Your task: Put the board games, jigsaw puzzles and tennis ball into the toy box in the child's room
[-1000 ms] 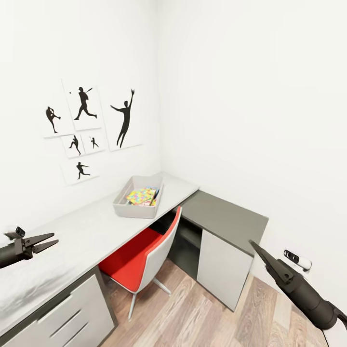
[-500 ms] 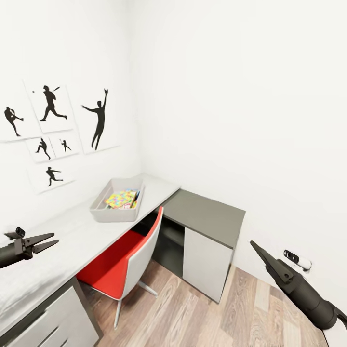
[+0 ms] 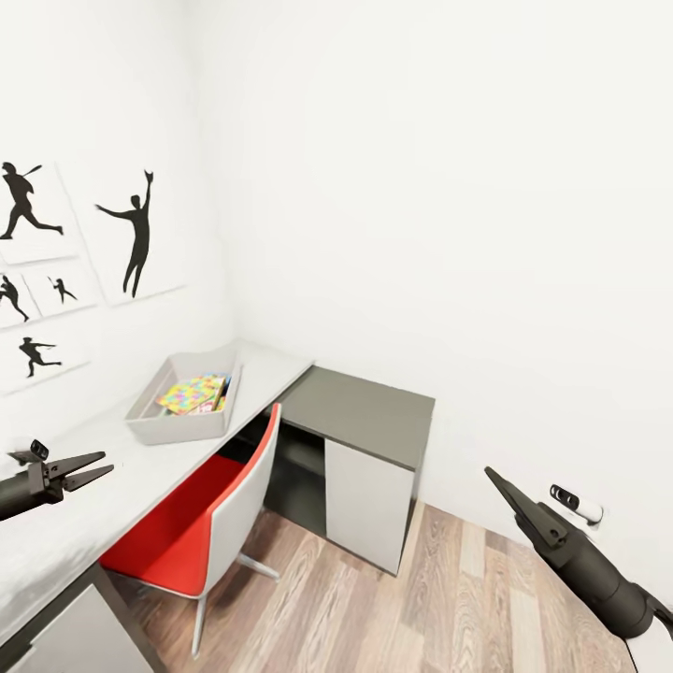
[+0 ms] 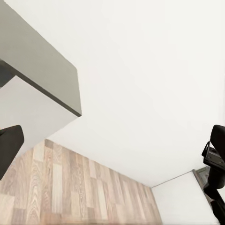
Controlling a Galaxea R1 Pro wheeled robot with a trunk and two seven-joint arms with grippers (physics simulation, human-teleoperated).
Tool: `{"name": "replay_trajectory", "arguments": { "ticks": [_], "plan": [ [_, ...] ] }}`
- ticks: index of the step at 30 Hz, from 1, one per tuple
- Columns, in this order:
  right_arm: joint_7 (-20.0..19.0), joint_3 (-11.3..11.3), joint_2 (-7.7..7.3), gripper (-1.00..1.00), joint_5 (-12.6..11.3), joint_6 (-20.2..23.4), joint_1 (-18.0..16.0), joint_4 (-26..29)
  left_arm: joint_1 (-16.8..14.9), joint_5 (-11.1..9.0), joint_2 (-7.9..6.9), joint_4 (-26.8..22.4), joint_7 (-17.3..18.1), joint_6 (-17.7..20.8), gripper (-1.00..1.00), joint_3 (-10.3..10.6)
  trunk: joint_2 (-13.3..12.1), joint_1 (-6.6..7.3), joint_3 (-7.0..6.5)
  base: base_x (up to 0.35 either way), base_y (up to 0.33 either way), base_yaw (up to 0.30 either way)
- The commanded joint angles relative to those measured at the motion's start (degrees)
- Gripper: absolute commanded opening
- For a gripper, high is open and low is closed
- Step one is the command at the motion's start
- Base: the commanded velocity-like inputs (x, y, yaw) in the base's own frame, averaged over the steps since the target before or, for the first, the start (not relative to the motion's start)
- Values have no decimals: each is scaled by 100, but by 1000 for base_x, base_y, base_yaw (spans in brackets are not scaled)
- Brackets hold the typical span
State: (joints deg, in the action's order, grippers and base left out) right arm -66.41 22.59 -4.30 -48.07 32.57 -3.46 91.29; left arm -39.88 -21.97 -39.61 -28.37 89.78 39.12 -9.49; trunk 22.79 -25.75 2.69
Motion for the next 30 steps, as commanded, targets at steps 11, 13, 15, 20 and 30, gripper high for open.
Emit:
{"name": "replay_trajectory", "arguments": {
  "ticks": [11,13,15,20,30],
  "plan": [
    [-3,0,0,100,-25,48,-14,-5,-2,0,-3,-2,22,61,100,0,13,-4,13,-4,0,-277],
    [-3,0,0,100,-22,48,-14,-6,-2,0,-3,-2,22,61,100,0,13,-4,13,0,0,-277],
    [-3,0,0,100,-20,48,-14,-6,-2,0,-3,-2,22,61,100,0,13,-4,13,0,0,-277],
    [-3,0,0,100,-19,48,-14,-6,-2,0,-3,-2,22,61,100,0,13,-4,13,0,0,-277],
    [14,0,0,100,-20,48,-15,-6,-2,0,-3,-2,22,61,100,0,13,-4,13,0,6,-277]
  ]
}}
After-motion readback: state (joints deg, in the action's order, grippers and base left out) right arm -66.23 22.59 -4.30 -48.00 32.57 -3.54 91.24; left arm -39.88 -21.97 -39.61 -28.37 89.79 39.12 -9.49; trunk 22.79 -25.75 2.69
